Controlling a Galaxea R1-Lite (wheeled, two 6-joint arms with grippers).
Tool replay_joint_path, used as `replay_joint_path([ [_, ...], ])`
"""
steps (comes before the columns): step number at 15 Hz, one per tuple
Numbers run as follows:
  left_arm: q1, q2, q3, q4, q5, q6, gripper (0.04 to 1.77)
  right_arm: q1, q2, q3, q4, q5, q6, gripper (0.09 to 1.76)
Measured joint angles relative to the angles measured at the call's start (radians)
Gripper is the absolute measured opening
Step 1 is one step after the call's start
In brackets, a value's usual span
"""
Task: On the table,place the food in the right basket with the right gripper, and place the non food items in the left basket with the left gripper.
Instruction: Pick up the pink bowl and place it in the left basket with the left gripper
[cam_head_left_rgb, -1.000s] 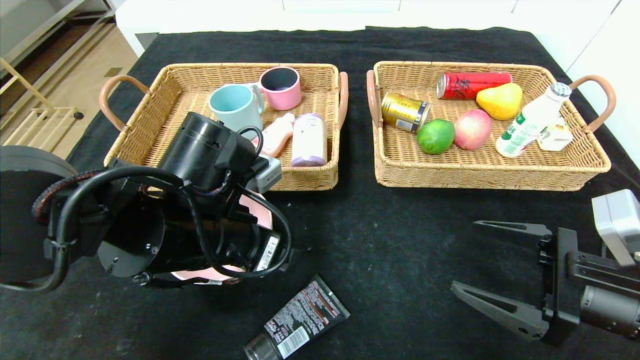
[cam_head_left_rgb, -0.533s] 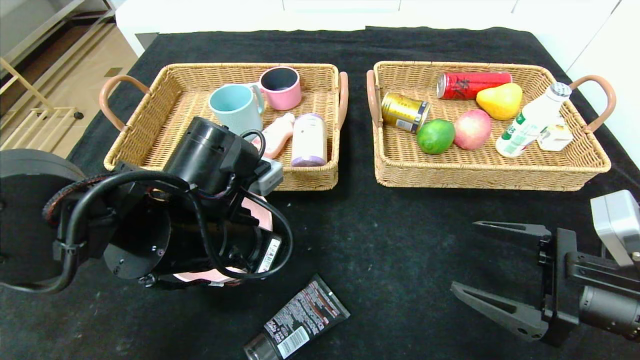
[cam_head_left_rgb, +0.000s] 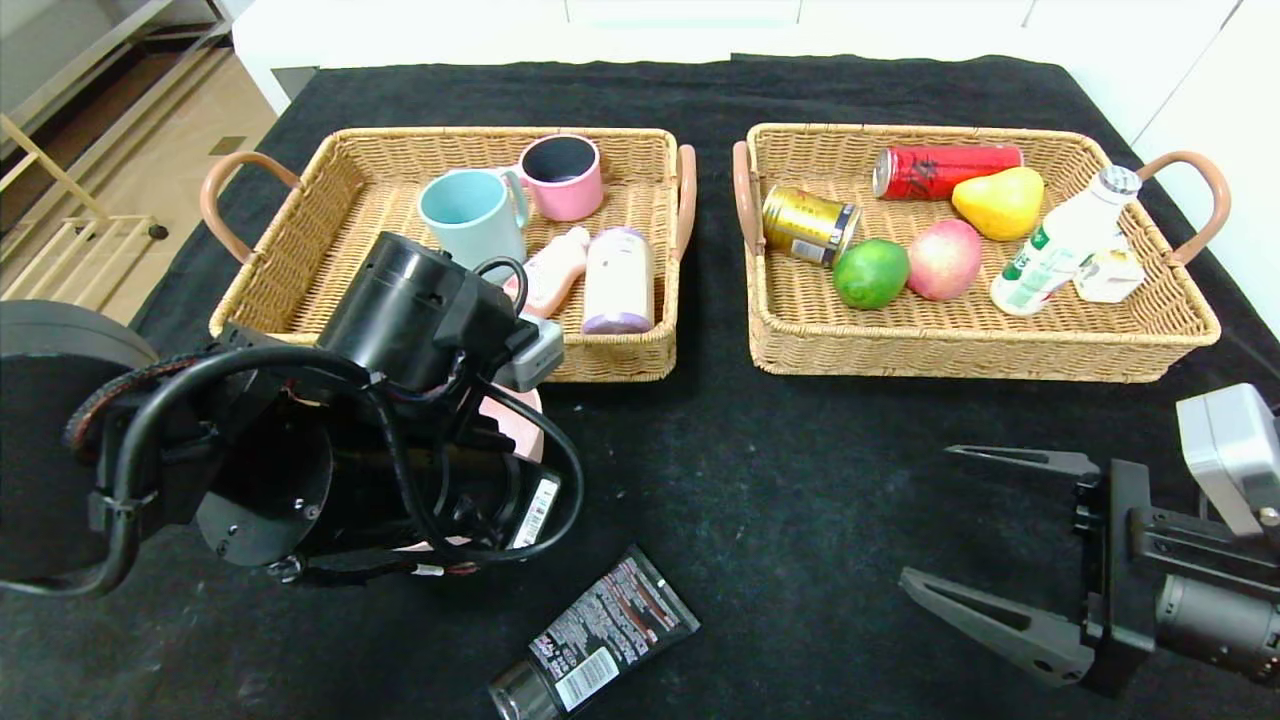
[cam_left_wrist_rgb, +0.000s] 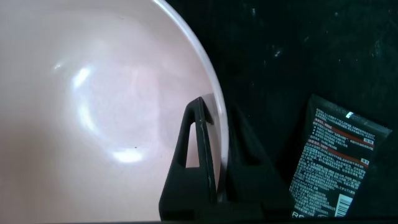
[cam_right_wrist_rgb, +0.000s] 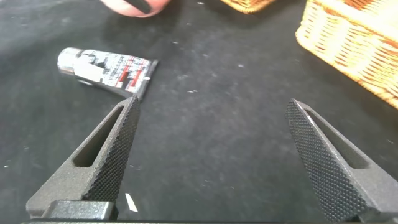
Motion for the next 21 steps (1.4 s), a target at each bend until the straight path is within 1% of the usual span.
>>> replay_joint_path([
  [3,-0.001,0.0,0.001,0.001,-0.001,0.0,0.21,-0.001,0.001,0.001,0.0,0.0,0.0,1.71],
  [5,-0.003,0.0,-0.001,0.004,-0.013,-0.001,0.21,0.0,0.001,0.001,0.0,0.0,0.0,1.71],
  [9,-0.013,-0.017,0.003,0.013,-0.01,-0.002,0.21,-0.001,0.001,0.001,0.0,0.001,0.005,1.71],
  [14,-0.016,-0.126,0.033,0.024,-0.017,-0.002,0.17,0.003,0.001,0.001,0.003,0.001,0.008,1.71],
  [16,-0.012,-0.187,0.037,0.026,-0.009,0.0,0.17,0.006,0.001,0.001,0.003,0.001,0.007,1.71],
  [18,0.008,-0.247,0.036,0.028,-0.007,0.002,0.17,0.007,0.001,0.001,0.004,0.001,0.007,1.71],
  [21,0.073,-0.312,0.026,0.028,-0.004,0.01,0.17,0.01,0.001,0.002,0.005,0.0,0.007,1.71],
])
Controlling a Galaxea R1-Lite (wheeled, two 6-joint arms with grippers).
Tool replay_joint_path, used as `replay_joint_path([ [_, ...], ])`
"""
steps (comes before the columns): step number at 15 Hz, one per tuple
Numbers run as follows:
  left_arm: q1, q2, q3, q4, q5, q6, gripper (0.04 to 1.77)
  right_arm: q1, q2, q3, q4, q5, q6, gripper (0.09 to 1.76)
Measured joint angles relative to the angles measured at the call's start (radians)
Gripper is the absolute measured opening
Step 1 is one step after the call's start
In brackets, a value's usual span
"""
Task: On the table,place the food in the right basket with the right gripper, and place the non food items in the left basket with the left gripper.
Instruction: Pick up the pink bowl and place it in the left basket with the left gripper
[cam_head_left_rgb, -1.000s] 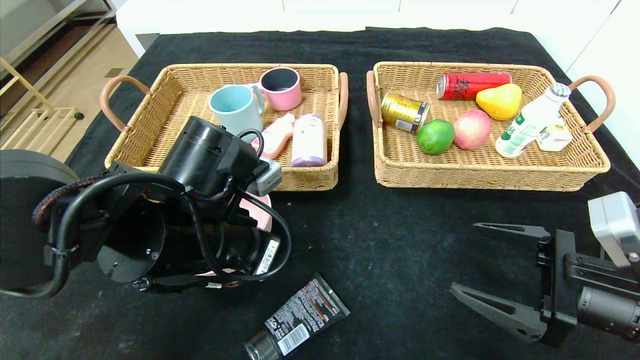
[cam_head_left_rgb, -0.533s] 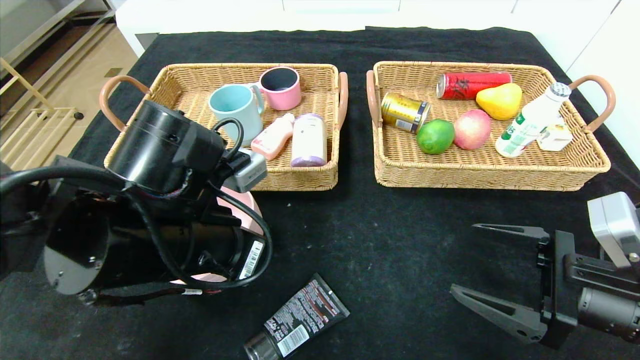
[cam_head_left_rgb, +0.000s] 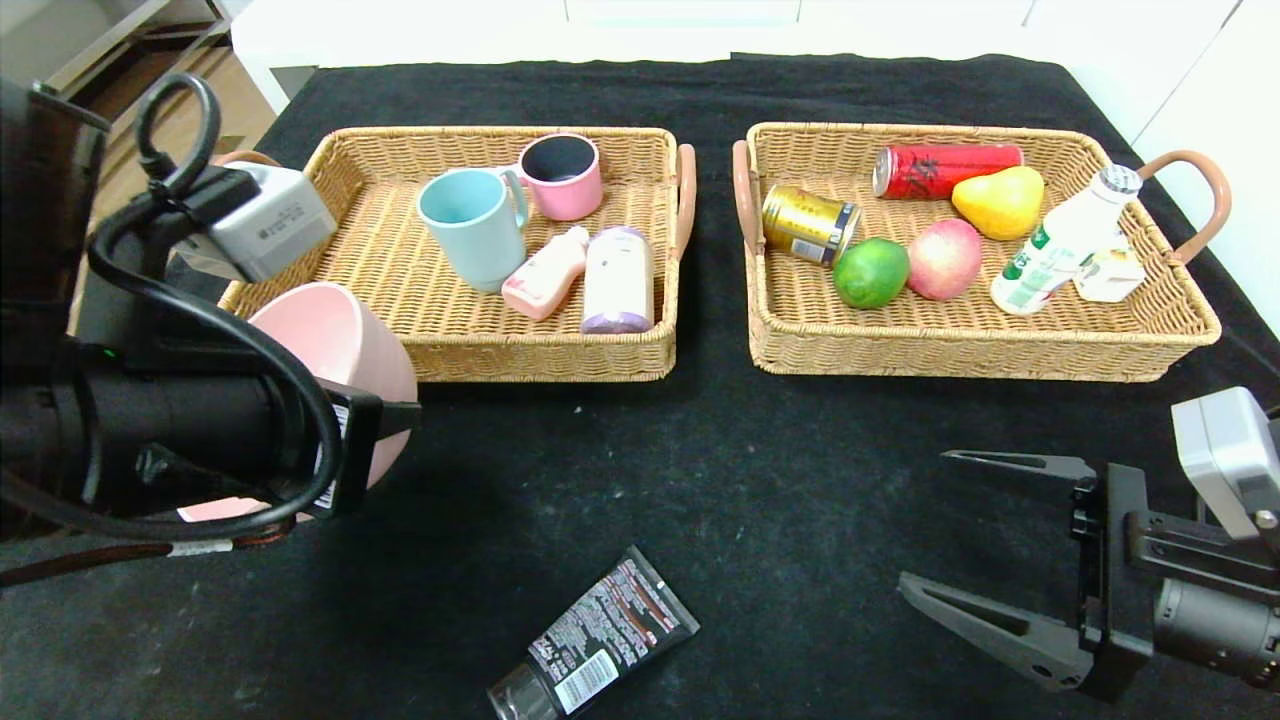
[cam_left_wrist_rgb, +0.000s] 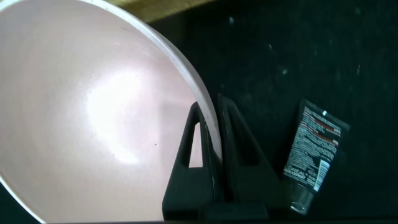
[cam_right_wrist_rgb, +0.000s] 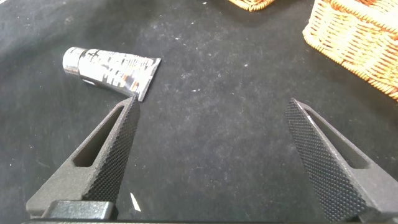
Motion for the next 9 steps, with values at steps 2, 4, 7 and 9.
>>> replay_joint_path([
  [2,0.04,-0.017,-0.034,-0.001,0.005,0.016,0.17,0.0,0.0,0.0,0.0,0.0,0.0,1.71],
  [4,0.087,-0.012,-0.085,-0.007,0.007,0.066,0.17,0.001,0.0,0.0,0.0,0.0,0.0,1.71],
  [7,0.135,0.032,-0.188,-0.006,0.007,0.099,0.17,0.001,0.0,-0.001,0.0,0.0,0.0,1.71],
  [9,0.164,0.08,-0.248,-0.009,0.007,0.114,0.17,0.0,0.0,-0.001,-0.001,0.0,0.0,1.71],
])
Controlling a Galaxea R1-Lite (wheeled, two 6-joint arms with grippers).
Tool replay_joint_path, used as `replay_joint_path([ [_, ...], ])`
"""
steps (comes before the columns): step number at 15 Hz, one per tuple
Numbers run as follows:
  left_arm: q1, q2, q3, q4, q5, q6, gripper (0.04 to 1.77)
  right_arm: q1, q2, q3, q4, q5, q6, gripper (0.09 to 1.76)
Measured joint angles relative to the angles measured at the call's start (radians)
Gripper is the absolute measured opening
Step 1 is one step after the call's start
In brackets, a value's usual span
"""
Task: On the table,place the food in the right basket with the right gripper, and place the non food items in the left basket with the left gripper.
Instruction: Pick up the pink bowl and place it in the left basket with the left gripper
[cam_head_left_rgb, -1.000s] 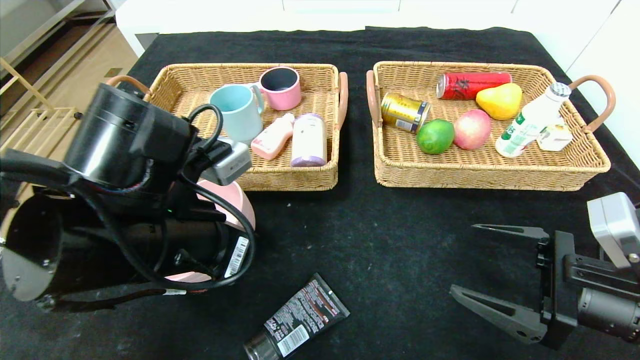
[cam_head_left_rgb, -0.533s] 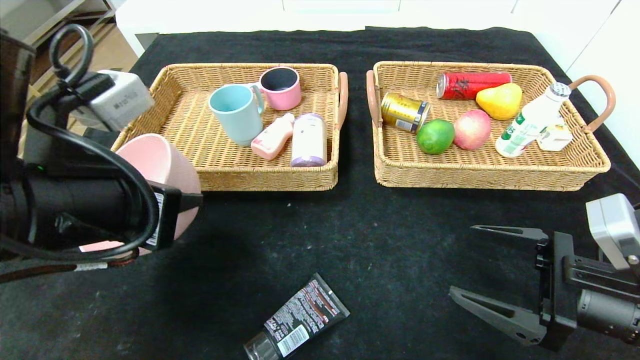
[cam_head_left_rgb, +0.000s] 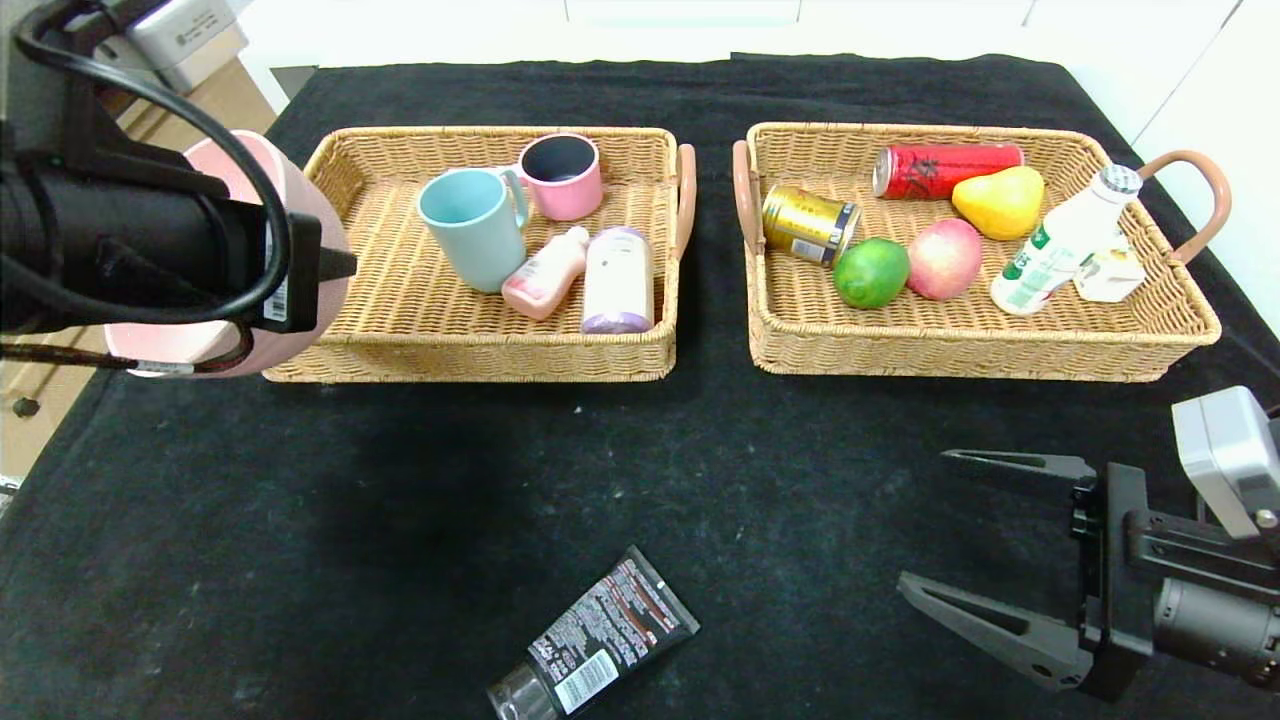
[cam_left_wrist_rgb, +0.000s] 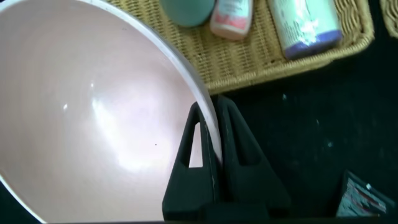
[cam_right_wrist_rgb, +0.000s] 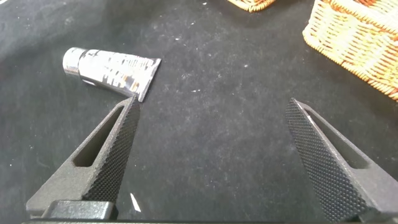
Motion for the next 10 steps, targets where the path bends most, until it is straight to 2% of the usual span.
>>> replay_joint_path([
  [6,0.105,0.184,-0.167,-0.05,-0.011,0.033,0.17,-0.006,0.0,-0.002,-0.002,0.0,0.0,1.71],
  [10,0.143,0.279,-0.213,-0.137,-0.013,0.041,0.17,-0.008,0.0,-0.002,-0.002,0.0,0.0,1.71],
])
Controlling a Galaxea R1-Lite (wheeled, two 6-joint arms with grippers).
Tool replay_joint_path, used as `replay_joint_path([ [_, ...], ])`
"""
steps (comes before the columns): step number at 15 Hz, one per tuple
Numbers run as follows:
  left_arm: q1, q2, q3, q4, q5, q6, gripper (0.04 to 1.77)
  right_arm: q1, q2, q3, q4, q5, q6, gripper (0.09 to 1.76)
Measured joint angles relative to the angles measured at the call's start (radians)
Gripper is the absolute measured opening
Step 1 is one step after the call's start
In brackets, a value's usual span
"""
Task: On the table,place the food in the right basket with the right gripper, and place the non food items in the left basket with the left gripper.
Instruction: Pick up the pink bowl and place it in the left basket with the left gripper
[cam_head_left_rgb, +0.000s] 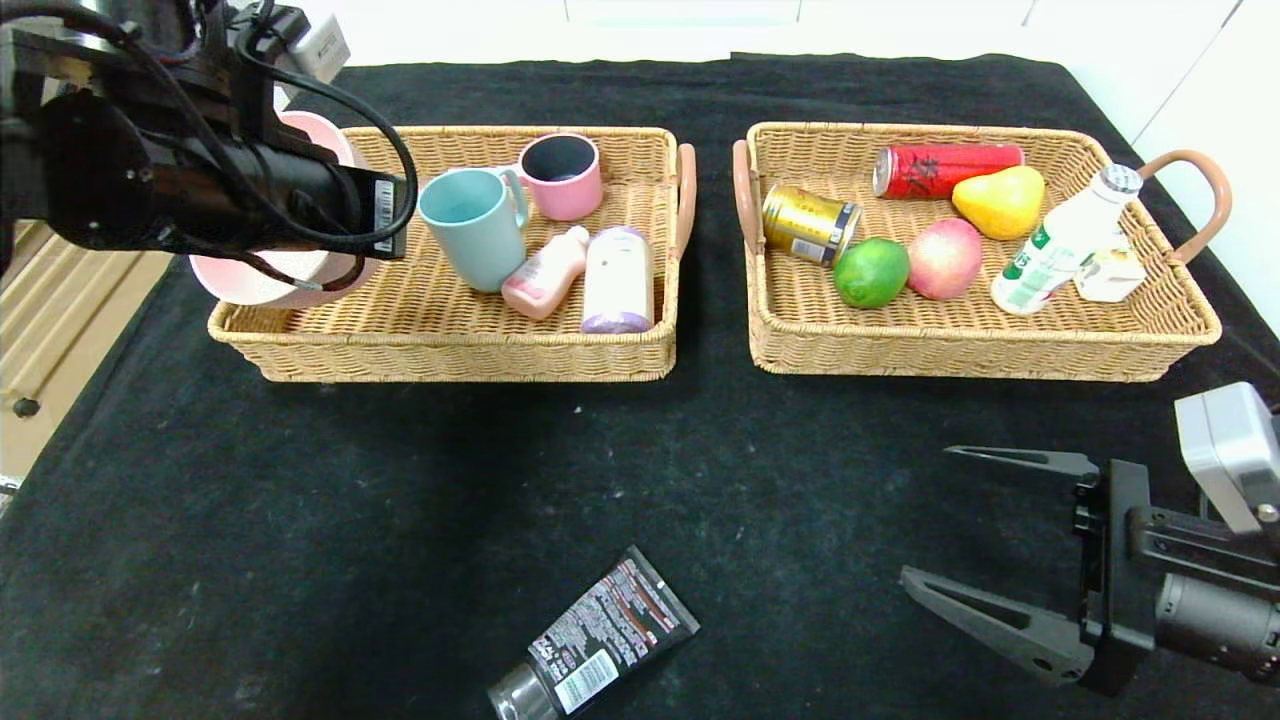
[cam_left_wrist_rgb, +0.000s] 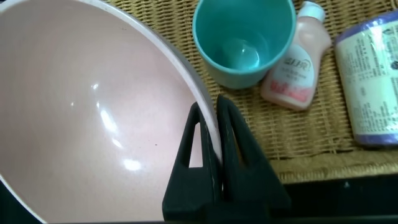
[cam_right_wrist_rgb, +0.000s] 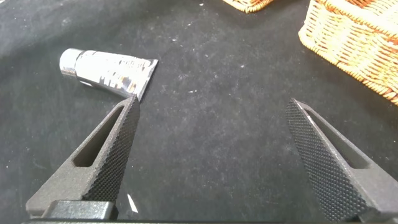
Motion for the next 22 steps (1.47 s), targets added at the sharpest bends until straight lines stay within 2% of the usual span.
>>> replay_joint_path([
  [8,0.004,0.072,-0.044,-0.035,-0.02,-0.006,0.17,-0.003,0.013,-0.009,-0.001,-0.002,0.0,1.71],
  [12,0.006,0.091,-0.046,-0.059,-0.02,-0.009,0.78,-0.003,0.013,-0.009,-0.001,-0.001,0.0,1.71],
  [15,0.003,0.093,-0.034,-0.054,-0.019,-0.01,1.08,-0.003,0.013,-0.008,-0.001,-0.001,-0.001,1.71],
  [18,-0.002,0.078,-0.007,-0.053,-0.014,-0.01,1.28,-0.003,0.013,-0.007,-0.001,-0.001,-0.002,1.71],
  [22,-0.036,0.017,0.096,-0.05,-0.019,0.0,1.45,-0.003,0.006,-0.005,-0.001,-0.001,-0.002,1.71],
])
